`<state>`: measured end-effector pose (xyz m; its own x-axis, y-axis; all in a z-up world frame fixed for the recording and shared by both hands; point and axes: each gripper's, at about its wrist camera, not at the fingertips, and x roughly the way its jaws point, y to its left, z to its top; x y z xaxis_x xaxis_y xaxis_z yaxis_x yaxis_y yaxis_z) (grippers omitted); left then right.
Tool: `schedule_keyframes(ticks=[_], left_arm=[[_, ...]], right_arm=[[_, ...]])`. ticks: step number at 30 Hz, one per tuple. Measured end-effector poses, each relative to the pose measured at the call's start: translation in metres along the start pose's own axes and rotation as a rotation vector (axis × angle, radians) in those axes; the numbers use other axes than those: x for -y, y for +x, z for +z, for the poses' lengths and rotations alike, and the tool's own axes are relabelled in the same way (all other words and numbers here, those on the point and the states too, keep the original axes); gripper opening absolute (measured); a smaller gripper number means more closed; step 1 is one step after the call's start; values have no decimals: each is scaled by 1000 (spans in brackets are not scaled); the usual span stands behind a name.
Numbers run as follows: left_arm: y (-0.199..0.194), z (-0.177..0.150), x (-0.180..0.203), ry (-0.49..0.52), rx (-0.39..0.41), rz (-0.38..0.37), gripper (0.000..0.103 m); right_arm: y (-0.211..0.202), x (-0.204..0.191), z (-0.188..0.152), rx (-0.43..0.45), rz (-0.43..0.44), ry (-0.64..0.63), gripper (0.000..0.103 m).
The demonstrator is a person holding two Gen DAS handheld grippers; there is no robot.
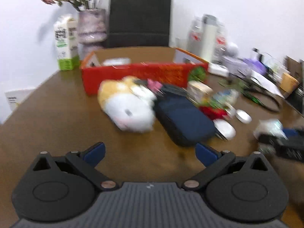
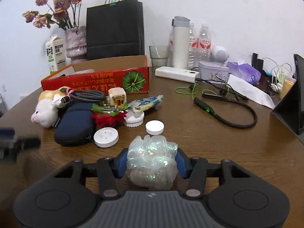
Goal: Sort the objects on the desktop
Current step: 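Grasp the sparkly plastic bag with the right gripper, then grasp the plush hamster with the left gripper while the right carries the plastic bag into the box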
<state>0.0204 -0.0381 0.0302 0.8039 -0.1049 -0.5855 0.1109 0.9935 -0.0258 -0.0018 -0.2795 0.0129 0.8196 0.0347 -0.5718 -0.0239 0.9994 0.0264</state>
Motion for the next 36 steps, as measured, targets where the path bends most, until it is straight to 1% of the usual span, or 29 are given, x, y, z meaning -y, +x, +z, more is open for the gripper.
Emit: schedule_keyframes(ticks=[3,4,6,7,8,9,10,11,12,14,16,17,18,19,20,21,22,23,25,30,33,34,35,36], left_arm=[[21,21,-23,-90,1,6,103],[32,28,-29,-116,-15,16,103],[58,41,-40,-151,-57,15,103],[67,46,-44,-175,-68,27,103],[74,48,-48,-194,-65,19,103],[81,49,-50,-207,-67,34,103],[84,49,-51,-206,-77,46,103],[85,46,-52,-194,-78,36,100],[83,42,-54,-176,-82,35,99],[74,34,-60,-163,-80,74,98],[66,30,-71,-201,-58,111,97],[66,32,-77,-218,-54,104,97],[68,35,-82,-225,-53,80,97],[70,37,-85,-221,-46,59,95],[73,40,-86,-210,-47,48,78],[77,43,-87,-191,-70,47,61],[77,44,-85,-180,-77,75,54],[75,45,-83,-171,-71,80,53],[64,40,-79,-172,-57,66,52],[5,12,-70,-177,-10,114,51],[-20,-8,-65,-150,-15,160,57],[-24,-13,-64,-135,-28,159,64],[-23,-16,-62,-110,-47,142,77],[-21,-17,-61,-86,-57,124,82]], right_arm=[[3,-1,0,8,35,15,46],[4,-2,1,10,48,24,46],[7,-7,0,9,61,24,46],[8,-10,0,8,65,15,46],[9,-13,-1,11,68,5,46],[9,-16,-1,12,71,-3,46],[9,-17,-1,12,74,-8,46],[8,-18,-1,13,79,-9,46],[8,-18,-1,11,86,-8,46],[6,-18,-2,11,99,-11,46],[7,-18,-3,13,101,-13,46],[8,-19,-3,12,101,-13,46],[9,-20,-2,12,106,-14,46],[9,-21,-2,12,112,-15,46],[9,-23,-1,11,116,-16,46],[8,-25,-1,11,122,-17,46],[6,-26,-1,12,128,-18,45],[4,-28,-2,14,136,-19,44],[-3,-30,-3,25,152,-21,43],[-18,-39,-5,52,189,-29,42],[-21,-50,-5,62,211,-53,42],[-21,-54,-6,58,217,-54,42],[-19,-57,-7,50,226,-55,42],[-18,-60,-7,45,233,-56,42]])
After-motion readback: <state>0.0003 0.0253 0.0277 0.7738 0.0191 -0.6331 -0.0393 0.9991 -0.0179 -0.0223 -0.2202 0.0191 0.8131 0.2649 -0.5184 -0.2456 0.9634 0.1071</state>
